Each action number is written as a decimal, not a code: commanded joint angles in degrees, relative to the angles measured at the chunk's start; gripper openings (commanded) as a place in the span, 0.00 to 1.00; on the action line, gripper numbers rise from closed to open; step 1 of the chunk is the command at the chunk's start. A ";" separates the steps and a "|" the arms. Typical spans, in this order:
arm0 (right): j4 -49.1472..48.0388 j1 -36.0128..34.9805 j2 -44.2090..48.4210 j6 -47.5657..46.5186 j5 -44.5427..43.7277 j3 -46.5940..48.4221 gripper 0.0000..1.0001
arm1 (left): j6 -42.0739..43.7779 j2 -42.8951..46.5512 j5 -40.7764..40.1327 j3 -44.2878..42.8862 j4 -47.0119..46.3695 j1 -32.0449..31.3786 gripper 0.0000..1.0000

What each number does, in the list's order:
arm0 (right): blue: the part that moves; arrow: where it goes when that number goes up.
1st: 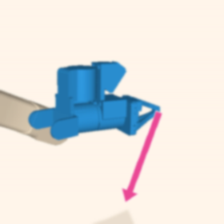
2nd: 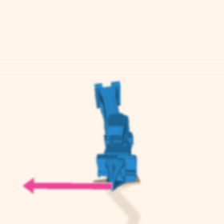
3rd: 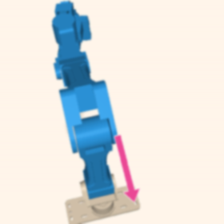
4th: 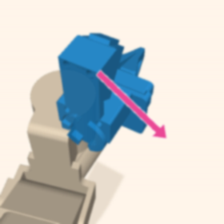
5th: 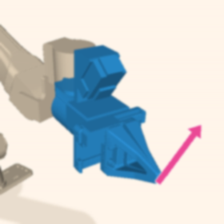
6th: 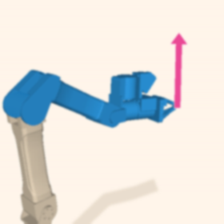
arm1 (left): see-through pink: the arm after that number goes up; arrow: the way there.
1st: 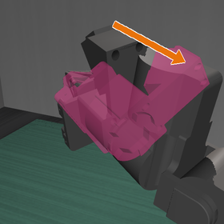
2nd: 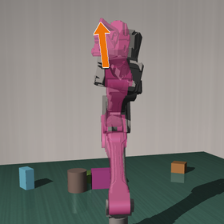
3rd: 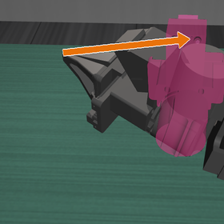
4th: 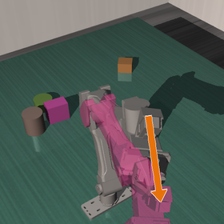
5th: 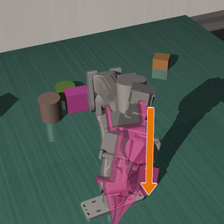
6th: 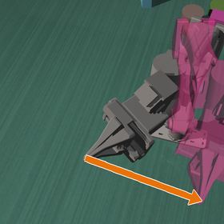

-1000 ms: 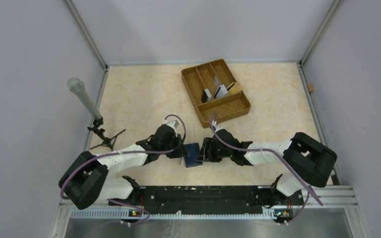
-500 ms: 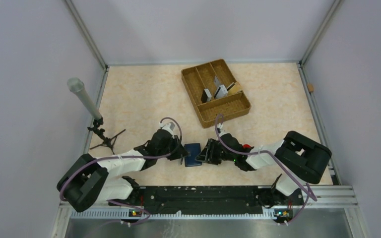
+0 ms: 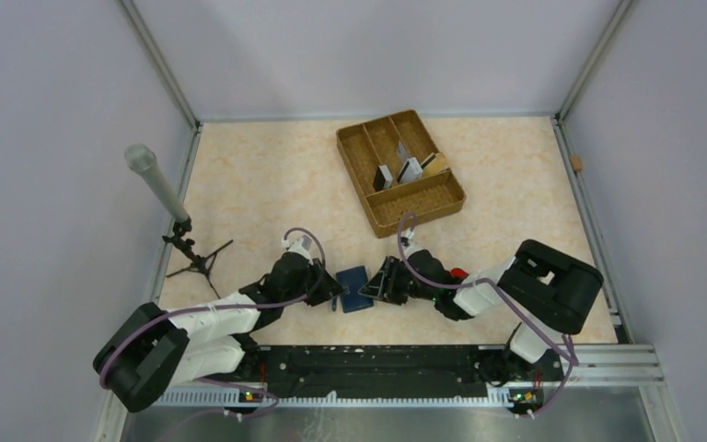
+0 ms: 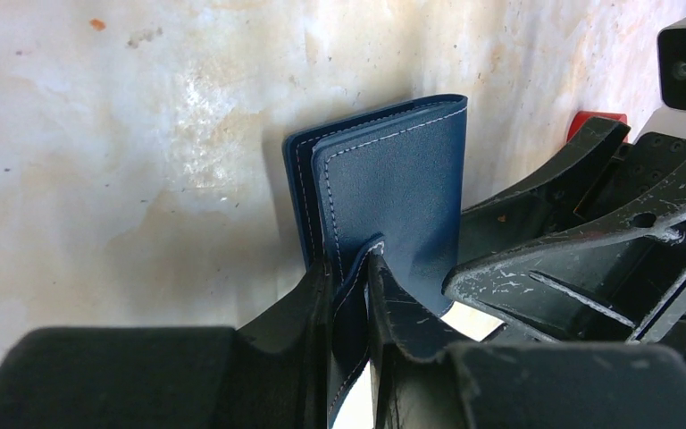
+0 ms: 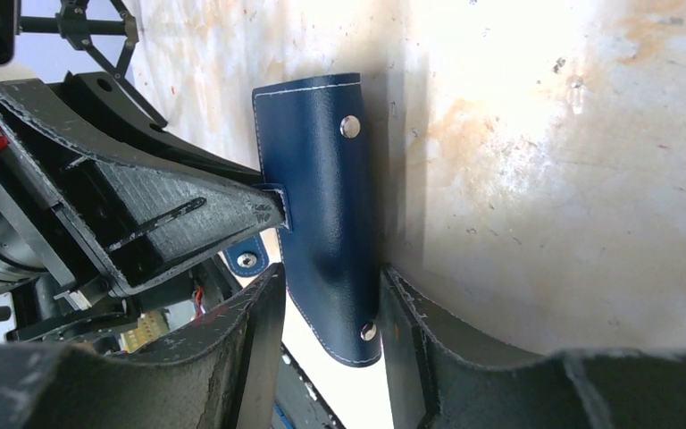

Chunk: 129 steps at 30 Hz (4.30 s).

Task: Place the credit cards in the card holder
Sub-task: Close the card holder at the center of the board.

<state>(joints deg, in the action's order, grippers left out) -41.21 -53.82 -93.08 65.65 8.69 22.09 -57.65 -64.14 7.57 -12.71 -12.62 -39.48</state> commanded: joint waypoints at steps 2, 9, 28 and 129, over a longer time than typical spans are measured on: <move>-4.43 -0.69 -3.02 -2.12 0.17 -0.20 0.41 | -0.98 -0.04 -3.81 5.09 7.97 -0.17 0.08; -5.35 -2.06 -3.79 -4.81 1.28 2.02 0.30 | -2.73 0.61 -3.36 7.11 4.69 -0.20 0.06; 43.51 -5.35 15.59 -33.17 -26.12 23.41 0.00 | 8.93 8.84 -15.93 -30.72 35.59 0.90 0.78; 31.55 4.42 22.67 -30.88 7.79 13.34 0.12 | 3.72 4.47 24.14 -5.04 -19.73 4.59 0.24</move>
<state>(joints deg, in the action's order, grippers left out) -3.55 -49.25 -69.69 33.54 12.53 35.22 -52.53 -58.92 29.61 -17.52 -24.47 -34.74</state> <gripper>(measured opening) 0.156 0.227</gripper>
